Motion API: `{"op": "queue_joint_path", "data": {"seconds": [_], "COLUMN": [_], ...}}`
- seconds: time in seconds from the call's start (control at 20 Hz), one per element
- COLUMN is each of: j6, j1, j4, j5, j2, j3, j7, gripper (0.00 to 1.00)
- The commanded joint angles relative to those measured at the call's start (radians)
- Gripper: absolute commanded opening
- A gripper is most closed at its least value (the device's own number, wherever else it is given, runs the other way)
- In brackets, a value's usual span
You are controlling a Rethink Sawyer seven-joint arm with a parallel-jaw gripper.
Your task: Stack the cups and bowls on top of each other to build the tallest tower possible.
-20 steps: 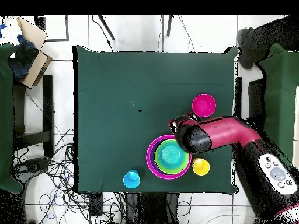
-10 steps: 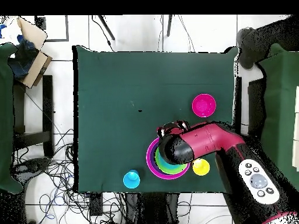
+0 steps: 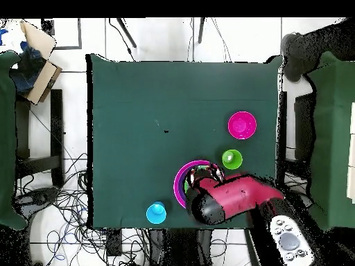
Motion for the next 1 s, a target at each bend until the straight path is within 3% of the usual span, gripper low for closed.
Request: {"op": "queue_joint_path", "data": {"seconds": [0.05, 0.15, 0.3, 0.45, 0.6, 1.0], "j6": [-0.265, -0.347, -0.405, -0.422, -0.38, -0.43], "j1": [0.193, 0.226, 0.203, 0.207, 0.186, 0.199], "j4": [0.123, 0.095, 0.064, 0.047, 0.042, 0.035], "j5": [-0.087, -0.057, -0.05, -0.064, -0.062, -0.07], "j2": [0.083, 0.153, 0.207, 0.212, 0.186, 0.201], "j3": [-0.351, -0.407, -0.399, -0.393, -0.357, -0.384], "j7": [0.285, 0.258, 0.199, 0.16, 0.142, 0.131], "gripper": [1.0, 1.0, 1.0, 1.0, 1.0, 1.0]}}
